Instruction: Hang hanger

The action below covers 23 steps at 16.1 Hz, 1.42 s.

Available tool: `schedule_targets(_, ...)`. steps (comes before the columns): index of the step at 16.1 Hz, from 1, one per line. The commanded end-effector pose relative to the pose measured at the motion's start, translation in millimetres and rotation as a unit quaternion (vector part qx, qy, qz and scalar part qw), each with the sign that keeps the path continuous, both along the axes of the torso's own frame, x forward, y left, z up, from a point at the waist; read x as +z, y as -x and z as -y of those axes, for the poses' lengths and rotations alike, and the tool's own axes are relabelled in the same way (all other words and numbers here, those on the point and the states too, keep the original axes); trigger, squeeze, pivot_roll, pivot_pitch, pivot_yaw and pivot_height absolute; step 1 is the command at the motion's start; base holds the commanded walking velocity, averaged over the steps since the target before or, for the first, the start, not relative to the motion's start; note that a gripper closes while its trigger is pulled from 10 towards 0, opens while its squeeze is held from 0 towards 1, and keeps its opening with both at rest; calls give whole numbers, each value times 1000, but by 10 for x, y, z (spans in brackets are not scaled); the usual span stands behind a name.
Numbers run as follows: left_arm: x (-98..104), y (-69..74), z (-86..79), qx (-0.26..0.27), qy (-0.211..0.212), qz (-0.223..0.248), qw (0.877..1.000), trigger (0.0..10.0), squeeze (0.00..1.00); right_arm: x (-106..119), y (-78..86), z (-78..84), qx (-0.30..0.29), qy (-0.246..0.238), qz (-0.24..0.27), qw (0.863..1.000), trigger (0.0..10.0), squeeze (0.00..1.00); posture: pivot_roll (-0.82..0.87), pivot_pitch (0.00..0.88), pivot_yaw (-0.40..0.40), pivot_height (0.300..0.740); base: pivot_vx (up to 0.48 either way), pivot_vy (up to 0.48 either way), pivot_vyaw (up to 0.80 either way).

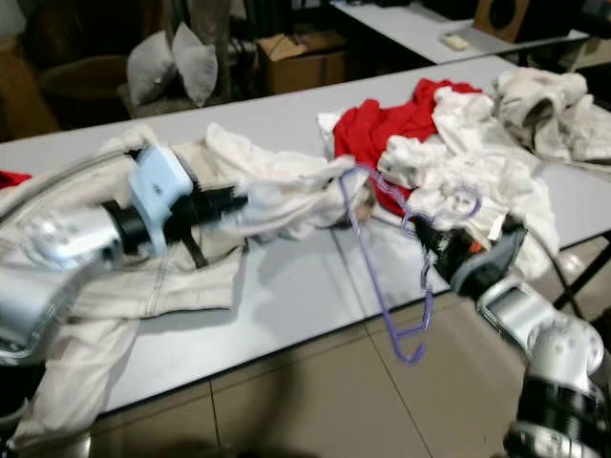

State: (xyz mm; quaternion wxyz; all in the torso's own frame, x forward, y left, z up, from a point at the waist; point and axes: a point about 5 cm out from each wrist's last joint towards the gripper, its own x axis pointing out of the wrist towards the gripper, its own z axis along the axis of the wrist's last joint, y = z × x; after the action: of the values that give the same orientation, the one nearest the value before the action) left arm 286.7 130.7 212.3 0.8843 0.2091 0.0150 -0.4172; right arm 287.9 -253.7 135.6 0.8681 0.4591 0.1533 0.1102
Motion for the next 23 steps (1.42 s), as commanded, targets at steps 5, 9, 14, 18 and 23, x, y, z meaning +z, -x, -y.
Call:
schedule_targets(5,-198,-11,115,19,-31,30,999,0,0,-116,86,-511,71,-11,-32,997,10000,0,-173,0,79,740,0,0,0)
schedule_targets(9,15,-32,158,7,-12,102,995,0,0,-268,198,-529,126,50,-70,988,10000,0,-174,0,75,740,0,0,0)
schedule_targets(14,311,-22,139,1,54,166,985,0,0,-269,314,-512,156,86,-73,981,10000,0,-173,0,68,740,0,0,0)
schedule_targets(18,90,239,303,-132,32,67,989,0,0,-229,255,-502,140,64,-51,987,10000,0,-167,0,70,740,0,0,0)
schedule_targets(23,-378,54,-2,-30,-107,5,994,0,0,-59,-131,-615,52,-43,-3,998,10000,0,-166,0,89,740,0,0,0)
